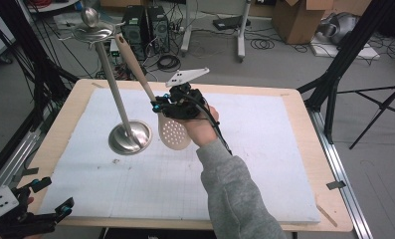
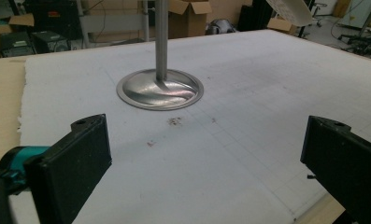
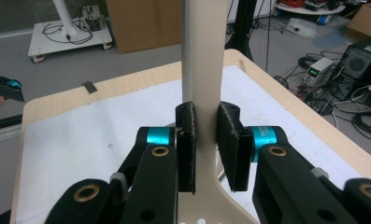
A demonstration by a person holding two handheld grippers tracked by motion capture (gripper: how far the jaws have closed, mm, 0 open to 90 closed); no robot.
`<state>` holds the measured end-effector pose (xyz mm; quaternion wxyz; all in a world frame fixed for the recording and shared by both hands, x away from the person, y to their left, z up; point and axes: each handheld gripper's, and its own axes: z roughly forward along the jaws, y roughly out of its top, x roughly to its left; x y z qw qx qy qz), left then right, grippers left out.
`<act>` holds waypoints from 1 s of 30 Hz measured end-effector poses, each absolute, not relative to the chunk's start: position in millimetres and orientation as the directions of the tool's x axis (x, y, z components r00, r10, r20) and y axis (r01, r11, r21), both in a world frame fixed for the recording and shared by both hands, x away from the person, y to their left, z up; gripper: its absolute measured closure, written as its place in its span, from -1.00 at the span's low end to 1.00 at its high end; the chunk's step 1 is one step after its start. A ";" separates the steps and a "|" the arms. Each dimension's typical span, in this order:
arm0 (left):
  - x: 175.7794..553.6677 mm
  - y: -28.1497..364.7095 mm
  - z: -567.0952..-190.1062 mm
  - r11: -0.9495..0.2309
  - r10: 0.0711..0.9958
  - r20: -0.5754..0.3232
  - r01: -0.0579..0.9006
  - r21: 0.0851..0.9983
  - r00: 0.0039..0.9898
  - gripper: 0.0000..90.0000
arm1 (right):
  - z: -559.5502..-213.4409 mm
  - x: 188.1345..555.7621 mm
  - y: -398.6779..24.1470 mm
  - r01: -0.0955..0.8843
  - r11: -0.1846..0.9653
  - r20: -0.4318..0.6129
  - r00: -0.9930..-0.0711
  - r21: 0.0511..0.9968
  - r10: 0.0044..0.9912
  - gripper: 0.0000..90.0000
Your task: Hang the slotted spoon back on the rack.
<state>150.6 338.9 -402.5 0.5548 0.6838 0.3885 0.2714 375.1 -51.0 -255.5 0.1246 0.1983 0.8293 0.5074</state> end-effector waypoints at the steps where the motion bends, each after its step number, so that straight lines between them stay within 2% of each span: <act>1: 150.1 338.9 -402.4 -0.078 0.833 -0.063 0.230 0.970 0.550 -0.96 | -256.1 375.6 -49.8 0.204 0.405 -0.001 -0.892 0.891 0.452 0.73; 30: 142.8 341.9 -402.6 -0.077 0.842 -0.060 0.229 0.970 0.536 -0.96 | -269.3 390.4 -18.8 0.218 0.384 0.037 -0.904 0.897 0.426 0.73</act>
